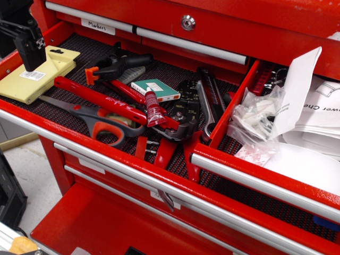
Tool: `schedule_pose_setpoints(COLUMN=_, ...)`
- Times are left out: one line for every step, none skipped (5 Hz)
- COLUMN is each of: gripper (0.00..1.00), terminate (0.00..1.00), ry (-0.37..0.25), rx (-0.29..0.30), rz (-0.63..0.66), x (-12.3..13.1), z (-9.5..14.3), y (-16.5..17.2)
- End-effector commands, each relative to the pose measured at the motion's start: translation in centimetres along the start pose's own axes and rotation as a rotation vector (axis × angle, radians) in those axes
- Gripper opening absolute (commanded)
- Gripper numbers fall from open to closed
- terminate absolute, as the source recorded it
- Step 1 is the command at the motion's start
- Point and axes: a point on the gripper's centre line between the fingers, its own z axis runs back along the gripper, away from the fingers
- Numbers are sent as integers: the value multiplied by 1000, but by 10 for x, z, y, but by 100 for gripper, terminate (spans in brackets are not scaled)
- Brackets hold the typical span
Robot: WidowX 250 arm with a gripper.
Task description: Pick up glue and put into drawer
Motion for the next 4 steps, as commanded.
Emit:
schedule_pose_setpoints(gripper=100, terminate=0, ry=0, rx=0, rz=0, x=0, z=0, y=0)
schedule_pose_setpoints(gripper=100, terminate=0, ry=30, rx=56, rz=235, x=16, z=6, y=-31)
schedule_pose_setpoints(gripper=100, terminate=0, ry=85, rx=84, rz=456, x=39, z=9, y=-62)
schedule_pose_setpoints(gripper=100, terminate=0, ry=111, rx=85, rz=610, x=54, z=10, y=-87)
